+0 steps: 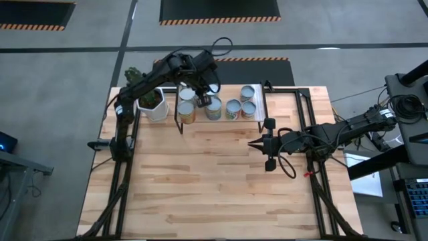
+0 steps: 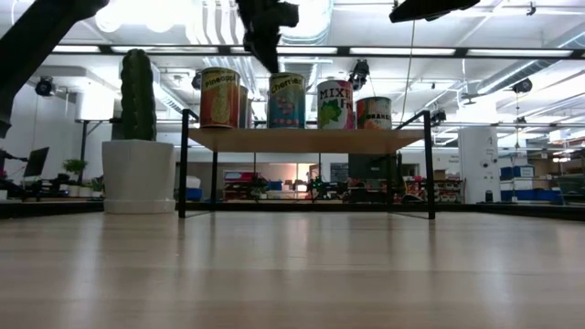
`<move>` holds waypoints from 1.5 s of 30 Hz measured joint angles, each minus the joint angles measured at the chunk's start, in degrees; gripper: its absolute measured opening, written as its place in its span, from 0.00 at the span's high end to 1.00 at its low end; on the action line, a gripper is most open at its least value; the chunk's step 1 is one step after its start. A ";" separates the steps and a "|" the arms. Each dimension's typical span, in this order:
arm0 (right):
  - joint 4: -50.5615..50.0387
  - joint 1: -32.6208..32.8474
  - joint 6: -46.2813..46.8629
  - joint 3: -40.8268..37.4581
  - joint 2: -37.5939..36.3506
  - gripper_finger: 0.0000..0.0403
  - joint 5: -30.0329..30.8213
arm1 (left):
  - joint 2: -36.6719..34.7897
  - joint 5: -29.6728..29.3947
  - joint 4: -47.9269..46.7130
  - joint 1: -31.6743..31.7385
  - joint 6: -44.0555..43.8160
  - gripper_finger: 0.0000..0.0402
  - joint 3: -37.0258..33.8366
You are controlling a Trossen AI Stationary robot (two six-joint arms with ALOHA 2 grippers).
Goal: Pick and place cans onto a shelf
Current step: Put the large canned oranges on the shelf
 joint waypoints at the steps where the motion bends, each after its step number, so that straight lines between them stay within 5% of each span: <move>1: -0.04 -0.01 -0.06 0.00 0.00 0.97 0.00 | -0.08 0.02 0.99 -0.90 -0.91 1.00 -0.02; 8: -1.98 0.01 0.82 0.00 0.00 0.97 0.02 | -0.80 -1.13 8.69 -11.13 -1.30 1.00 -0.02; 15: -2.97 -0.01 3.20 0.00 0.00 0.97 0.01 | -3.86 -14.69 15.15 -23.84 -1.11 1.00 -4.09; 18: -2.99 0.00 4.26 0.00 0.00 0.97 0.02 | -7.54 -17.63 19.27 -27.61 -3.10 1.00 -11.76; 23: -3.30 -0.01 5.00 0.00 0.00 0.97 0.02 | -19.20 -22.56 34.49 -34.02 -7.66 1.00 -34.52; 26: -3.01 -0.01 4.76 0.00 0.07 0.97 0.02 | -25.44 -20.16 48.18 -38.29 -6.77 1.00 -49.46; 33: 3.42 -0.02 5.25 0.00 1.17 0.97 0.02 | -37.94 -4.20 71.08 -46.25 2.38 1.00 -74.14; 45: 4.55 -7.09 5.28 11.13 6.61 0.97 -0.57 | -61.81 -2.16 81.61 -47.05 7.48 1.00 -90.85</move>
